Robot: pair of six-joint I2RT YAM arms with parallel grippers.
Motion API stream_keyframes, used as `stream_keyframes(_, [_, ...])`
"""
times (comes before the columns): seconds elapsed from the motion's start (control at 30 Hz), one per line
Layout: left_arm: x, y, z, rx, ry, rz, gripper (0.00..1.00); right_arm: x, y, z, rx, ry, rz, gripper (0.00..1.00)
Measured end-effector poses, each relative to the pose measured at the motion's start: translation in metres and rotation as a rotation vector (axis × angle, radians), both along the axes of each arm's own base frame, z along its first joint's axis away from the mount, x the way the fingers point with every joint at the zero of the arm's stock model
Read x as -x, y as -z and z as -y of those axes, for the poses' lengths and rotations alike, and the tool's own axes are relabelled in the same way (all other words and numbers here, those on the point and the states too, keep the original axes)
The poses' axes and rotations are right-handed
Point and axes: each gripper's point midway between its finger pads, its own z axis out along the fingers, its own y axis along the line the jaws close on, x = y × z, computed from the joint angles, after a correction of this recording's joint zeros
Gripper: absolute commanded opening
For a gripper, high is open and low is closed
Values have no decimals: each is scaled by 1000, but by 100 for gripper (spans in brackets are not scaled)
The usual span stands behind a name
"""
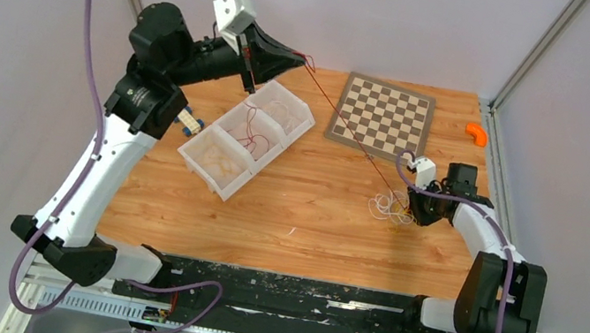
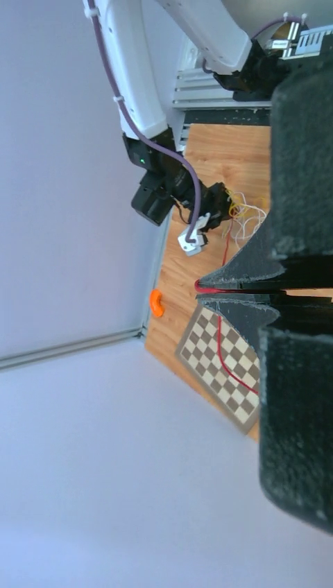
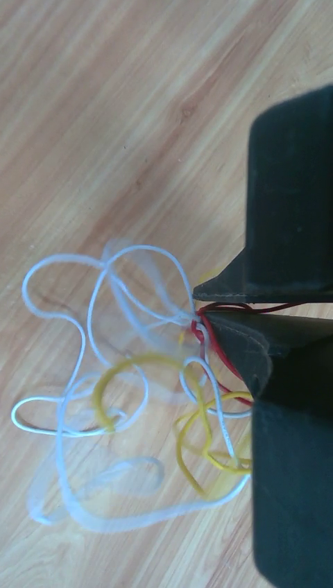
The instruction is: Untangle the cables
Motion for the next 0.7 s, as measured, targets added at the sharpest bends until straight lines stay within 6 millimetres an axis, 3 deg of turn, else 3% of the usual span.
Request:
stream_keyframes(0.1, [10, -26, -6, 24, -1, 32, 0, 3, 8, 2, -4, 0, -24, 8])
stream_keyframes(0.2, [7, -30, -7, 20, -17, 16, 0, 1, 11, 3, -13, 5, -30, 13])
stream_keyframes(0.5, [-46, -38, -30, 17, -190, -42, 0, 0, 17, 9, -30, 15, -39, 36])
stream_keyframes(0.7, [-46, -54, -39, 29, -219, -32, 0, -3, 10, 1, -88, -5, -24, 18])
